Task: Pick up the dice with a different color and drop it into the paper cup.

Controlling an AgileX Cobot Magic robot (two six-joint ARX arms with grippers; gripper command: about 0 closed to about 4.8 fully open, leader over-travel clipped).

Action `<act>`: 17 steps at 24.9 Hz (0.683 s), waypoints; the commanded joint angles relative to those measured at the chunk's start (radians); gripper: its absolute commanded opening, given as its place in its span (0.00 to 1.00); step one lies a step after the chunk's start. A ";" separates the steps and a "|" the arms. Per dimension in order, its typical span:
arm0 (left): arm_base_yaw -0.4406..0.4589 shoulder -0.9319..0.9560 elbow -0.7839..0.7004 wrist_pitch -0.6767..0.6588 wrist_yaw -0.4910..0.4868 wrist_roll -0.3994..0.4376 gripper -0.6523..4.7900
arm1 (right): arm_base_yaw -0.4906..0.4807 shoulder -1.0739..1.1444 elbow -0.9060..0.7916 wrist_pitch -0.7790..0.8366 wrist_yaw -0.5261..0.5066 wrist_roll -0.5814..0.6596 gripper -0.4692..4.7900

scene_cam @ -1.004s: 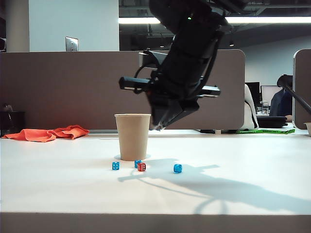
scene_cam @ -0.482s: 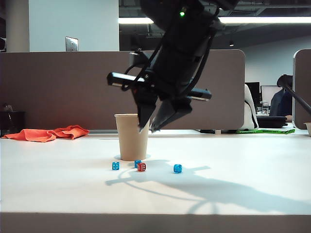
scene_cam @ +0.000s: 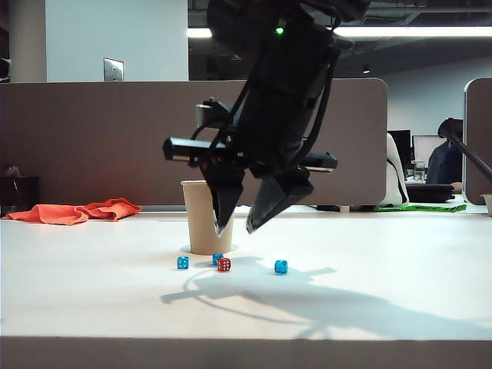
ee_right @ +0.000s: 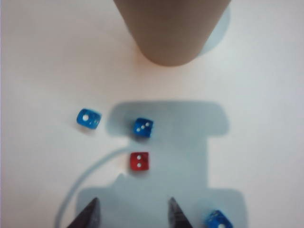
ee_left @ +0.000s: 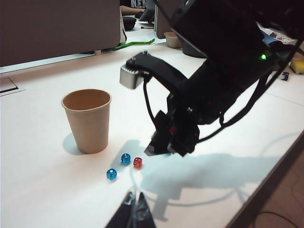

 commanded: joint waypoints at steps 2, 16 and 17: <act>-0.001 0.002 0.006 0.013 0.008 -0.004 0.11 | 0.005 0.004 0.003 0.003 0.006 0.002 0.43; -0.001 0.002 0.006 0.013 0.008 -0.004 0.11 | 0.028 0.027 0.003 0.015 0.042 0.000 0.50; -0.001 0.002 0.006 0.013 0.008 -0.004 0.11 | 0.030 0.027 0.003 0.014 0.058 0.000 0.50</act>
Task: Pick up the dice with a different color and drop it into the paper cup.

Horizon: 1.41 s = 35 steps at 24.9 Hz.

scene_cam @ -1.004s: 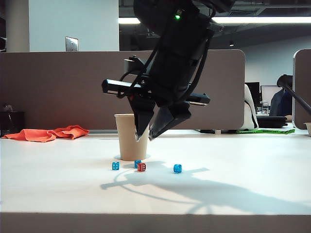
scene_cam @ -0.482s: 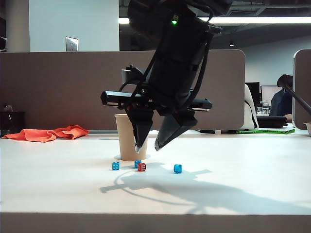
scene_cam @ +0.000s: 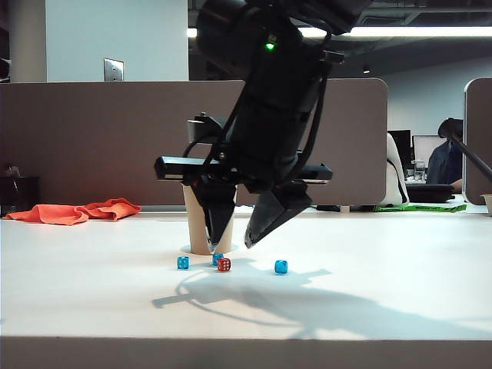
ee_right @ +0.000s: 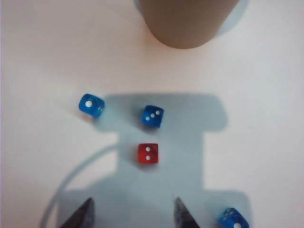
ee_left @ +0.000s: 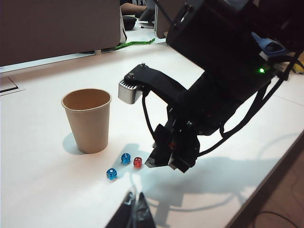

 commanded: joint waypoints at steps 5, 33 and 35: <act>-0.001 0.001 0.006 0.013 0.008 -0.004 0.11 | 0.015 -0.005 0.003 0.025 0.043 0.000 0.50; -0.001 0.001 0.010 0.073 0.008 -0.064 0.11 | 0.026 0.027 0.002 0.098 0.087 0.001 0.50; -0.001 0.001 0.010 0.073 0.009 -0.064 0.11 | 0.028 0.047 0.002 0.105 0.069 0.001 0.50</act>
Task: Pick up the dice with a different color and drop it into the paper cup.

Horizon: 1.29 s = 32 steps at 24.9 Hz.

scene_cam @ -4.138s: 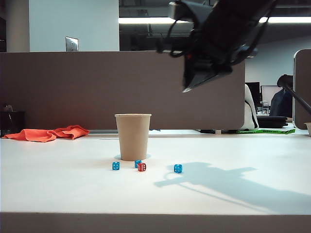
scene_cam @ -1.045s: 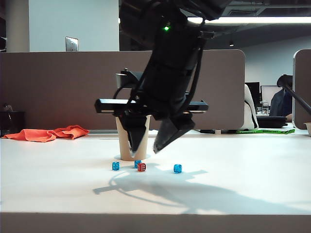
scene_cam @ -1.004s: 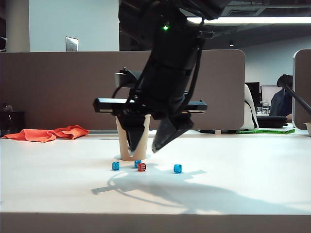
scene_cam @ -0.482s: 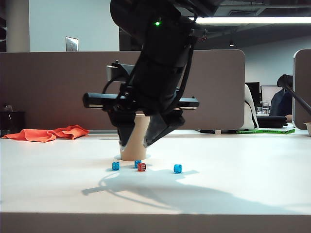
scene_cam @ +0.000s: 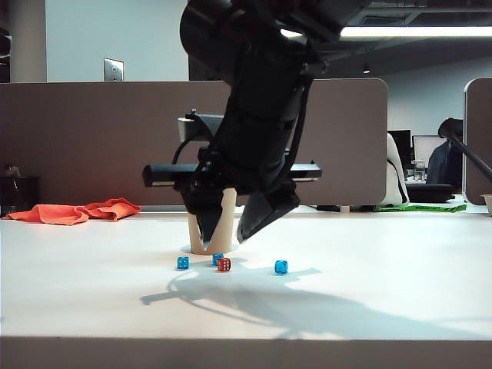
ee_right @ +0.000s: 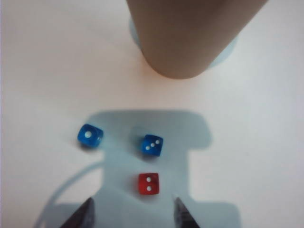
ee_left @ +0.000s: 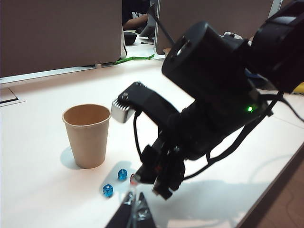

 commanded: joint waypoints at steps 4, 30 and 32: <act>-0.001 0.001 0.006 0.013 0.008 -0.001 0.11 | 0.003 0.032 0.002 0.026 -0.032 0.001 0.50; -0.001 0.001 0.006 0.013 0.008 -0.001 0.11 | -0.027 0.070 0.002 0.081 -0.058 0.001 0.50; -0.001 0.001 0.006 0.013 0.008 -0.001 0.11 | -0.026 0.070 0.002 0.086 -0.058 0.001 0.50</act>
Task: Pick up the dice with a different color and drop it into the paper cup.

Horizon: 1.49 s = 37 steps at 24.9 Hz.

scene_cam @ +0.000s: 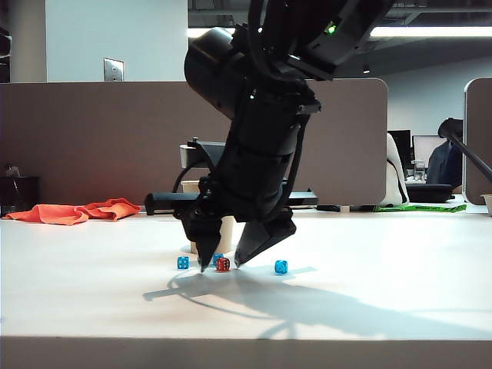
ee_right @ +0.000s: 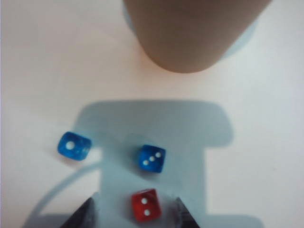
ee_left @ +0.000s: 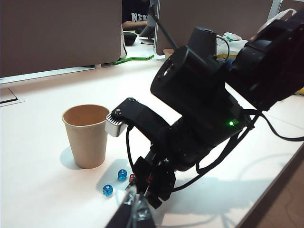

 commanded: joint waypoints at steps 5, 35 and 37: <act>-0.001 0.001 0.006 0.013 0.008 0.001 0.11 | 0.004 -0.004 0.002 0.023 -0.008 0.000 0.49; -0.001 0.001 0.006 0.013 0.008 0.001 0.11 | 0.004 0.010 0.002 0.016 -0.008 0.000 0.28; -0.001 0.001 0.006 0.013 0.008 0.001 0.11 | 0.004 0.010 0.002 0.016 -0.008 0.000 0.24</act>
